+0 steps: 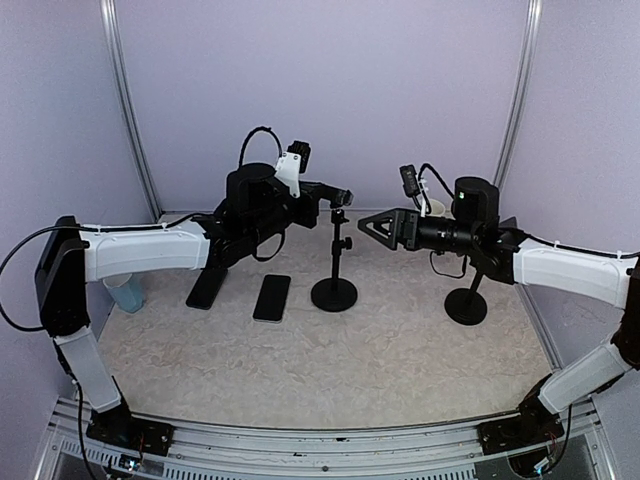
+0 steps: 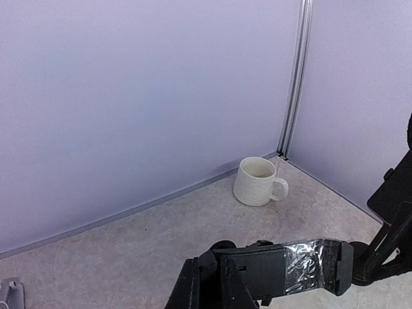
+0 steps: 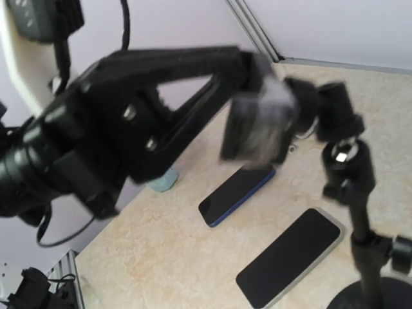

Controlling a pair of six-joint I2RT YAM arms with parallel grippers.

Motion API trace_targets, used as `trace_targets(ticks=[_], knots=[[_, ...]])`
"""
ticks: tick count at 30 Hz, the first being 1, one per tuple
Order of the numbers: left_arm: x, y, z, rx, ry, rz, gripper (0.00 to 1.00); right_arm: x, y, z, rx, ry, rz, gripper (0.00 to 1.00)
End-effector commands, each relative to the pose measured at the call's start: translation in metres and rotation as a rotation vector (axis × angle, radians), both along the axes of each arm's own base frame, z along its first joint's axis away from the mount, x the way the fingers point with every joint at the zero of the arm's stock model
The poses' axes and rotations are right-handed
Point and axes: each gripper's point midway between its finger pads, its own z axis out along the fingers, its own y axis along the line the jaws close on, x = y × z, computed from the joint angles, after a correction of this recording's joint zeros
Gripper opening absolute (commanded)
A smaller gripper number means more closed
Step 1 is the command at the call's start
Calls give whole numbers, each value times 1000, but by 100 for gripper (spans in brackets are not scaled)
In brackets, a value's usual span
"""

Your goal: Remove the phone from the phone stand

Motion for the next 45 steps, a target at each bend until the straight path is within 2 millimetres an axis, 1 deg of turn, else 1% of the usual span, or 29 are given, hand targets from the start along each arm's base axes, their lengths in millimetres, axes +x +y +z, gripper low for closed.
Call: trace_targets(ticks=[1, 8, 11, 14, 20, 24, 27, 32, 37, 45], knots=[[18, 7, 86, -176, -196, 19, 0, -1, -8, 3, -4, -19, -19, 91], [50, 18, 100, -192, -247, 63, 0, -1, -13, 6, -15, -31, -35, 92], [62, 28, 103, -206, -266, 91, 0, -1, -14, 7, -18, -34, -37, 93], [78, 47, 106, -216, -285, 133, 0, 0, -15, 4, -26, -31, -36, 93], [111, 80, 102, -212, -298, 197, 0, 3, -17, 0, -39, -29, -43, 93], [129, 100, 98, -211, -315, 233, 0, 5, -18, -2, -44, -28, -44, 93], [142, 110, 95, -202, -330, 261, 0, 7, -18, -4, -51, -25, -47, 93], [161, 121, 86, -166, -363, 294, 0, 11, -19, -8, -59, -17, -50, 93], [171, 122, 75, -124, -372, 306, 0, 14, -19, -10, -66, -10, -50, 93], [162, 125, 59, -116, -360, 297, 0, 15, -17, -10, -58, -5, -40, 93]])
